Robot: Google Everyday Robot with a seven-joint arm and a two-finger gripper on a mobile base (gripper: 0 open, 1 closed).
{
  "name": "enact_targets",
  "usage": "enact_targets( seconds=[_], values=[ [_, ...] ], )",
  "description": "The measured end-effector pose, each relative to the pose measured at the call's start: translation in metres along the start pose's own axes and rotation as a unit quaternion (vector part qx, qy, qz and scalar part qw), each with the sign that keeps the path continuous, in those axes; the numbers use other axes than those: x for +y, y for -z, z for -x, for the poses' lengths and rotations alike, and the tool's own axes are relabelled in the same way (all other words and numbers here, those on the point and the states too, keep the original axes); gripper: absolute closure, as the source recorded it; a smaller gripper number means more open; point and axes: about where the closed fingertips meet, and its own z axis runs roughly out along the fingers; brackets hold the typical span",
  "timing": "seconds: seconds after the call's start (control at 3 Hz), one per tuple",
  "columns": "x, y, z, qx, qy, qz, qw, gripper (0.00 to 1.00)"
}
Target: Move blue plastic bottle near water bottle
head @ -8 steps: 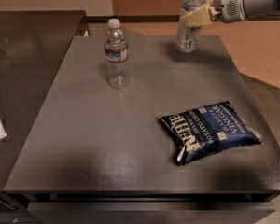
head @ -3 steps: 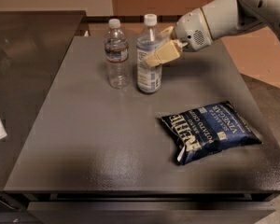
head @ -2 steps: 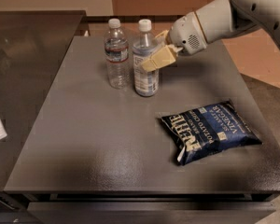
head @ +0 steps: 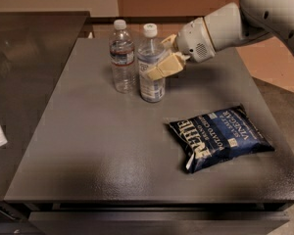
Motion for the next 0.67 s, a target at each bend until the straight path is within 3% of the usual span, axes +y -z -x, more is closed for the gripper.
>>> enact_targets(
  seconds=[0.33,0.67],
  values=[
    [-0.0028,0.0061,-0.0063,0.001,0.005,-0.016,0.9999,0.00],
    [-0.0028,0.0060,-0.0063,0.001,0.005,-0.016,0.9999,0.00]
  ],
)
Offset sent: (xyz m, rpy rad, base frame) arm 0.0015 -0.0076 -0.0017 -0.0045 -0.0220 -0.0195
